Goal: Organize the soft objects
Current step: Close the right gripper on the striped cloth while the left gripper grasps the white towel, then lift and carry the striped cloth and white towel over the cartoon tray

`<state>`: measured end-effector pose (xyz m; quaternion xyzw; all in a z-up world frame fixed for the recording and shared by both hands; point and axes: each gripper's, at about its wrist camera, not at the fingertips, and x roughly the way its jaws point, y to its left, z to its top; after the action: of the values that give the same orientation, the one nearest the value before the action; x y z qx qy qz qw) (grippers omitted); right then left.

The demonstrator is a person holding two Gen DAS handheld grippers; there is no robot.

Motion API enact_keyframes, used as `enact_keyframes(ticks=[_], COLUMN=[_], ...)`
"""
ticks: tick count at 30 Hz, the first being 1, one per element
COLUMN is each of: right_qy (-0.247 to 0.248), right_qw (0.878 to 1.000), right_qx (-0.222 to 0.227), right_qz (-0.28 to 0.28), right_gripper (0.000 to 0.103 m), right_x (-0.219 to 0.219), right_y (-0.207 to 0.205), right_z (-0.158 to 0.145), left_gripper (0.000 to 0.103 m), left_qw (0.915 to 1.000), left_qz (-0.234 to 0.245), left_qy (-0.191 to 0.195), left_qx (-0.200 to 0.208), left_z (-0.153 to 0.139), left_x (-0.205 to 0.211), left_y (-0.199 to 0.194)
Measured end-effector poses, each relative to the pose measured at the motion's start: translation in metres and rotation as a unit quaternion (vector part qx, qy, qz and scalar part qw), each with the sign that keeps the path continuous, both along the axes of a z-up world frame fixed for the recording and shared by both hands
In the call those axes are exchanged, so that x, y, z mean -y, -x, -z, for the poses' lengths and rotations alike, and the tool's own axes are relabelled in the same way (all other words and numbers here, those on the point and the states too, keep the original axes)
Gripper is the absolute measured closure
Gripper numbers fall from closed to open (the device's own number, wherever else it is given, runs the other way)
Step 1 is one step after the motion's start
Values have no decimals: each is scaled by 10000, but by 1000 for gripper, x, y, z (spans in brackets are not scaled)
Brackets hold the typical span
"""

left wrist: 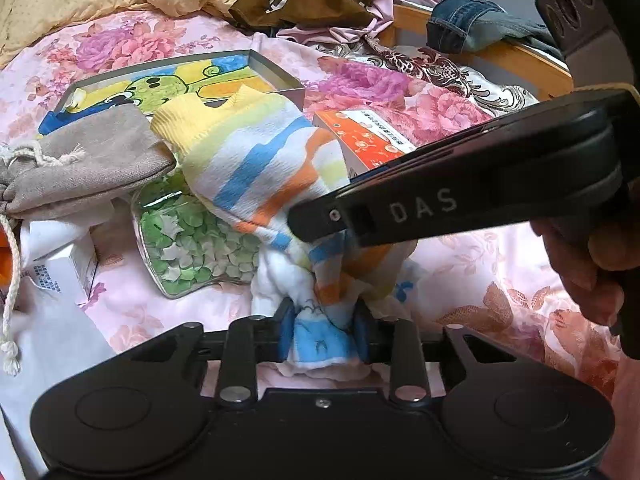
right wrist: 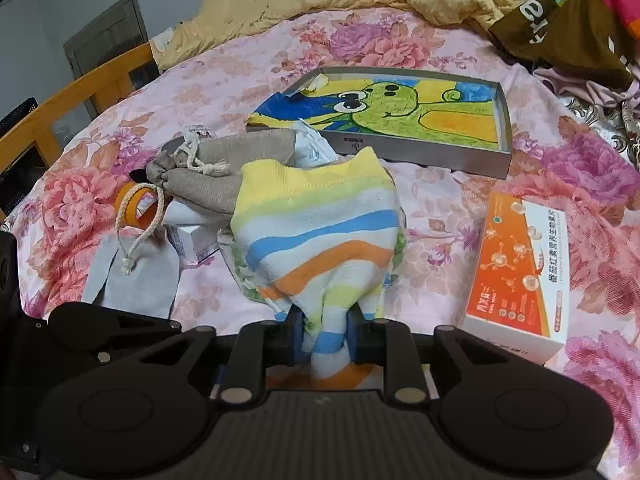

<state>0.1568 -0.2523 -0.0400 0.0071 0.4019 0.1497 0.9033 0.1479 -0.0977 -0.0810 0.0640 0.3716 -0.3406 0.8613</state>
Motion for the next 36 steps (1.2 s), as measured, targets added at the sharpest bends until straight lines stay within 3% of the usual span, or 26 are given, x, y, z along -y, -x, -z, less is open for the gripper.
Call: enact_keyframes(ticks=[8, 11, 14, 19, 25, 31, 36], right_qy=[-340, -262, -264, -491, -618, -718, -816], right_qw=[9990, 9979, 9953, 9924, 9897, 9852, 9799], right_qx=[206, 453, 745, 857, 1000, 1243, 1477], right_qz=[226, 375, 554, 735, 823, 938, 1064], right_gripper=[85, 86, 86, 86, 86, 86, 86], right_x=[18, 22, 29, 40, 39, 37, 38], right_y=[6, 10, 14, 17, 20, 29, 37], right_z=[-15, -20, -30, -39, -50, -63, -79], left_gripper=[81, 87, 87, 92, 96, 96, 96], left_qw=[9997, 9995, 9994, 9993, 9968, 9879, 9824], left_qz=[-233, -283, -273, -261, -468, -840, -1162], left_qy=[-1, -65, -160, -261, -435, -619, -371], left_qx=[-38, -106, -118, -61, 471, 1146, 1412], left_z=[-9, -11, -6, -5, -22, -47, -72], left_x=[-5, -7, -8, -3, 0, -2, -10], left_y=[4, 5, 7, 7, 19, 28, 28])
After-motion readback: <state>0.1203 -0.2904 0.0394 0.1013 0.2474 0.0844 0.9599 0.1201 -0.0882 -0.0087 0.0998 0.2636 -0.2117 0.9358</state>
